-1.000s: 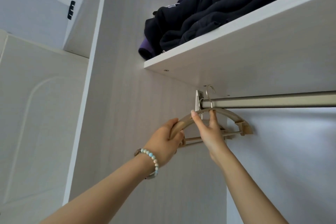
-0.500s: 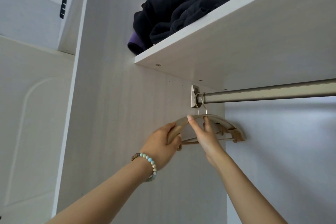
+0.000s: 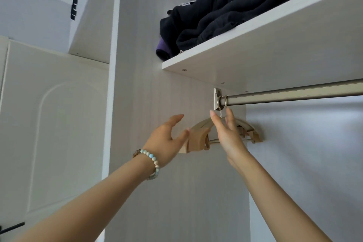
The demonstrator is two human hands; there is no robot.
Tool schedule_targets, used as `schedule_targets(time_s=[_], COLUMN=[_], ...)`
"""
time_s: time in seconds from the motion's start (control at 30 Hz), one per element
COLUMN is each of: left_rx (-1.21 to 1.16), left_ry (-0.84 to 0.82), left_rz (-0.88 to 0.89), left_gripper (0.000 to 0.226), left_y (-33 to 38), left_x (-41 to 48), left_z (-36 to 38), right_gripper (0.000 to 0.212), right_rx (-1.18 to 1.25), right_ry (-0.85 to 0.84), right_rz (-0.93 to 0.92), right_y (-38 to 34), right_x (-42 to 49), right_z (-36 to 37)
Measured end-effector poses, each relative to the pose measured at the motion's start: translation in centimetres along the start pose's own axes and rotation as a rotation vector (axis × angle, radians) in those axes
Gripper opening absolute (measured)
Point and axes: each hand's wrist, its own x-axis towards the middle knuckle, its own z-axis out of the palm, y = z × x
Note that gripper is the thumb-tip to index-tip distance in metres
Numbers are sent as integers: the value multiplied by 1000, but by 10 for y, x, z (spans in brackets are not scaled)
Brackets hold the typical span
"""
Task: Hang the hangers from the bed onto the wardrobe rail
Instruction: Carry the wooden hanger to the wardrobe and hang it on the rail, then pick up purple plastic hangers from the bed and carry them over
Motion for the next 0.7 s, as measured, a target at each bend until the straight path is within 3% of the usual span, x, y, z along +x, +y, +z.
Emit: schedule_targets(time_s=[0.27,0.43,0.7], left_rx=[-103,-6,289], left_ry=[212,335,423], left_rz=[76,35,-259], left_gripper=[48,49,66], left_y=[6,-26,-114], left_x=[-60,-122,-280], left_z=[-124,-240,-441], right_gripper=[66,64,66], right_rx=[69,63,116], right_ry=[-98,-285,-602], right_rz=[-194,-314,-334], right_y=[-79,-129,-165], right_x=[-71,-127,-242], right_z=[80,177,390])
